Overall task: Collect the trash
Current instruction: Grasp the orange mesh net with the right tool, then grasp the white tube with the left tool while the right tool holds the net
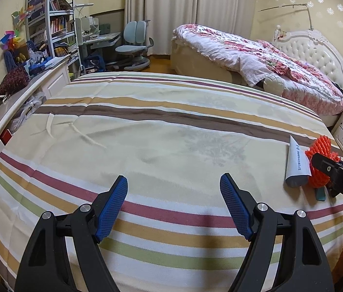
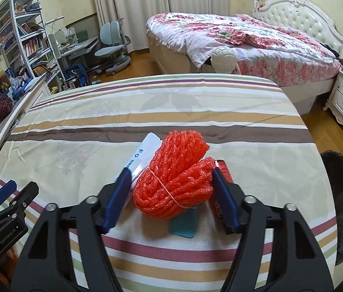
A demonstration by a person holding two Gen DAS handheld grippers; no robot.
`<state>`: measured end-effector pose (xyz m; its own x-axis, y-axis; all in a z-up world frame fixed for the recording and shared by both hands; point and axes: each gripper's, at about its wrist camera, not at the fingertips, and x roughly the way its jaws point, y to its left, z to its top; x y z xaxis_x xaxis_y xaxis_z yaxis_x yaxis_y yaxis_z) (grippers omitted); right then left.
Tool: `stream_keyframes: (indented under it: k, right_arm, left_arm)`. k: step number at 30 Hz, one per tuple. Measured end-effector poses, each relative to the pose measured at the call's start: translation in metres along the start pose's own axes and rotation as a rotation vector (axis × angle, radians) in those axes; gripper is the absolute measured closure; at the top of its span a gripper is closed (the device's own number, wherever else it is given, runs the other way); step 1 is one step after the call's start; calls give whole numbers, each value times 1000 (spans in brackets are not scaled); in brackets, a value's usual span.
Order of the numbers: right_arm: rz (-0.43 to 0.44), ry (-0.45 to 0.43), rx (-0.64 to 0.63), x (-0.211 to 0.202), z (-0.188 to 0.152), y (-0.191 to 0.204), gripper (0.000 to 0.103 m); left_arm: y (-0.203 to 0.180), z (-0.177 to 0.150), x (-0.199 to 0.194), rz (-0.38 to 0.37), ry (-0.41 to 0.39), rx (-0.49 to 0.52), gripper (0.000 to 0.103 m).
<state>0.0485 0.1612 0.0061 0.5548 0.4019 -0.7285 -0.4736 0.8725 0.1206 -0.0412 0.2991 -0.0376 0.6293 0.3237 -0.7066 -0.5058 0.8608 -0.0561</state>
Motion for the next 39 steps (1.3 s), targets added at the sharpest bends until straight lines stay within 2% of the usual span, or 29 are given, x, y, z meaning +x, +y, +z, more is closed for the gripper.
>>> stream_keyframes:
  k: [9, 19, 25, 30, 39]
  right_arm:
    - [-2, -16, -22, -3, -1, 5, 53]
    - [-41, -84, -68, -29, 5, -2, 54]
    - [-107, -93, -57, -40, 4, -32, 54]
    - [-149, -68, -13, -42, -3, -69, 54]
    - [-171, -32, 36, -40, -21, -105, 54]
  left_arm:
    - [-2, 1, 1, -9, -1, 6, 27]
    - [-17, 3, -3, -46, -7, 24, 27]
    - [-39, 6, -7, -90, -20, 61, 27]
    - [-63, 6, -10, -134, -29, 98, 27]
    - [-103, 7, -9, -190, -28, 158, 27]
